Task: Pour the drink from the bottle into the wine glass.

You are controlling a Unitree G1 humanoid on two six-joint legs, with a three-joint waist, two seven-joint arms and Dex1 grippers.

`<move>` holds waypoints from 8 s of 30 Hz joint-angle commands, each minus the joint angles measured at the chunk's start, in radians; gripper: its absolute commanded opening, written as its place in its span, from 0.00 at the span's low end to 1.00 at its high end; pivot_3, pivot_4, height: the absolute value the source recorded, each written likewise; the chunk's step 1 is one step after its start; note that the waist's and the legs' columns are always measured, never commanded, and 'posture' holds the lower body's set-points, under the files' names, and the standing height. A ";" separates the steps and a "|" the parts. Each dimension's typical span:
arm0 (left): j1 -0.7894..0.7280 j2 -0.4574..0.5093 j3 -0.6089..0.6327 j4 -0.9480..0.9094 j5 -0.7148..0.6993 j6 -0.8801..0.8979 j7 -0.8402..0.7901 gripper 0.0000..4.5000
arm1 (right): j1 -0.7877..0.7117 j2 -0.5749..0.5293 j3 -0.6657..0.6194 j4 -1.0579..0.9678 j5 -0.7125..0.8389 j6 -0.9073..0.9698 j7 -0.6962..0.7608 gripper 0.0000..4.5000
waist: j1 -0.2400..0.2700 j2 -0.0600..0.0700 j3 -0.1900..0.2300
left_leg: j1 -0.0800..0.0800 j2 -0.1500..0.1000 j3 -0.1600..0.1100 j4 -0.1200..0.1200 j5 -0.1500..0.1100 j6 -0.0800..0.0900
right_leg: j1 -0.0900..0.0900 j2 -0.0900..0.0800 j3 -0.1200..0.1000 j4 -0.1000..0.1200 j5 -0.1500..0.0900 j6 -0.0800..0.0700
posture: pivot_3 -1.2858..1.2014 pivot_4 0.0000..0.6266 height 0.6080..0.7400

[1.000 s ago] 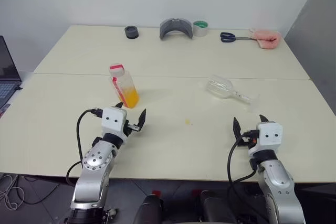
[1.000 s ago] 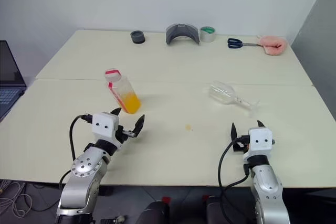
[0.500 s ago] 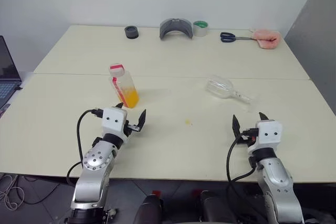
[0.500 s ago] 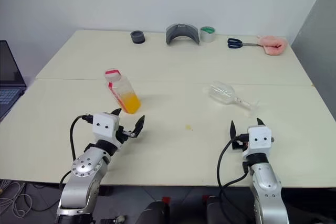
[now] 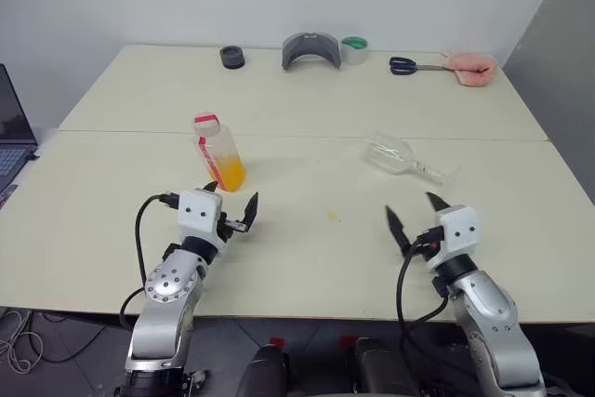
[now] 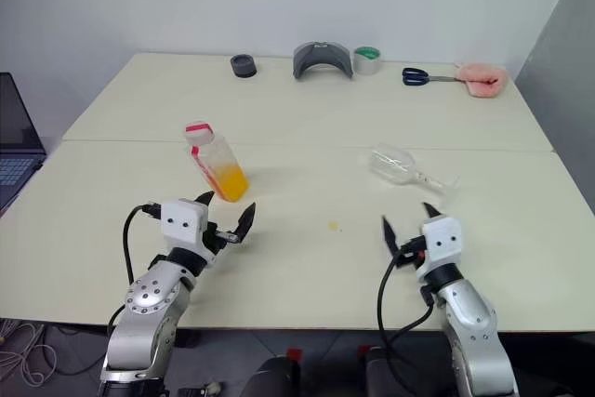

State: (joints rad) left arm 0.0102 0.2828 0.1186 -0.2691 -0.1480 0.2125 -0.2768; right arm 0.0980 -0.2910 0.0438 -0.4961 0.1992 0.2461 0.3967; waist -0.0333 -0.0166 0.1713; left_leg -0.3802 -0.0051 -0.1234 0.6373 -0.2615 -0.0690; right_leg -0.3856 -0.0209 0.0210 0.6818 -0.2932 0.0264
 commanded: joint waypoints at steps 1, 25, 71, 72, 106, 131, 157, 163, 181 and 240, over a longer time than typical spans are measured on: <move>0.006 0.012 0.051 -0.027 -0.011 0.003 0.019 0.98 | -0.077 -0.071 -0.013 -0.093 0.120 0.074 0.114 1.00 | 0.001 0.000 0.000 | 0.000 0.000 0.000 0.000 0.000 0.000 | 0.000 0.000 -0.001 0.000 0.000 0.000 | 0.52 0.24 1.00; -0.208 0.149 0.130 0.170 -0.128 0.040 -0.129 0.98 | -0.351 -0.251 0.098 -0.085 0.272 0.209 0.364 1.00 | 0.003 0.000 0.000 | -0.001 0.000 -0.003 0.001 0.000 0.000 | 0.001 0.000 -0.003 -0.001 0.000 0.000 | 0.52 0.24 1.00; -0.549 0.181 0.062 0.494 -0.044 -0.007 -0.202 0.73 | -0.388 -0.237 0.122 -0.079 0.251 0.226 0.344 1.00 | 0.002 -0.001 0.000 | -0.002 -0.001 -0.004 0.002 0.000 0.000 | 0.000 0.000 -0.004 0.000 0.000 0.000 | 0.52 0.24 1.00; -0.551 0.181 0.061 0.496 -0.044 -0.009 -0.202 0.66 | -0.387 -0.237 0.122 -0.080 0.251 0.226 0.343 1.00 | 0.002 -0.001 0.000 | -0.002 -0.001 -0.004 0.002 0.000 0.000 | 0.000 0.000 -0.004 0.000 0.000 0.000 | 0.52 0.24 1.00; -0.472 0.048 0.018 0.258 -0.280 0.127 -0.337 0.40 | -0.365 -0.221 0.038 -0.083 0.228 0.210 0.247 1.00 | 0.003 -0.001 0.000 | -0.003 -0.001 -0.004 0.003 0.000 -0.001 | 0.000 -0.001 -0.004 0.000 0.000 0.000 | 0.52 0.24 1.00; -0.723 0.016 -0.241 0.616 -0.215 -0.085 -0.887 0.40 | -0.424 -0.113 0.005 -0.224 0.316 0.480 -0.033 1.00 | -0.002 -0.001 0.000 | -0.003 -0.001 -0.003 0.003 0.000 0.000 | 0.000 0.001 -0.004 0.000 0.000 0.000 | 0.52 0.24 1.00; -0.744 0.038 -0.244 0.659 -0.153 -0.198 -0.938 0.40 | -0.599 -0.004 0.153 -0.037 0.164 0.455 -0.047 0.87 | -0.001 0.000 0.000 | -0.004 -0.001 -0.004 0.003 0.000 0.000 | -0.001 0.000 -0.004 0.000 0.000 0.000 | 0.52 0.24 1.00; -0.739 0.042 -0.242 0.635 -0.154 -0.178 -0.929 0.40 | -0.593 0.003 0.163 -0.032 0.156 0.460 -0.032 0.42 | -0.002 0.000 0.000 | -0.004 -0.001 -0.004 0.003 0.000 0.000 | -0.002 0.000 -0.004 0.000 0.000 0.000 | 0.52 0.24 1.00; -0.710 0.066 -0.257 0.514 -0.176 -0.104 -0.979 0.40 | -0.832 -0.239 0.127 0.402 0.274 0.252 0.616 0.41 | -0.009 0.000 0.001 | -0.004 -0.001 -0.004 0.003 0.000 0.000 | -0.001 0.001 -0.005 0.000 0.000 0.000 | 0.52 0.24 1.00; -0.743 0.048 -0.234 0.595 -0.170 -0.105 -0.919 0.40 | -0.605 -0.032 0.161 0.028 0.095 0.286 0.167 0.42 | -0.006 0.001 0.001 | -0.010 -0.002 -0.007 0.007 0.000 0.000 | -0.004 0.000 -0.006 0.001 0.000 0.000 | 0.52 0.24 1.00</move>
State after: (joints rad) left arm -0.7077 0.3234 -0.1194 0.3589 -0.3072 0.1114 -1.1793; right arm -0.4764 -0.2902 0.2316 -0.4646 0.2463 0.5799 0.4440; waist -0.0389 -0.0158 0.1727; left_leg -0.3903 -0.0071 -0.1306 0.6443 -0.2613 -0.0692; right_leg -0.3889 -0.0207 0.0144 0.6824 -0.2928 0.0265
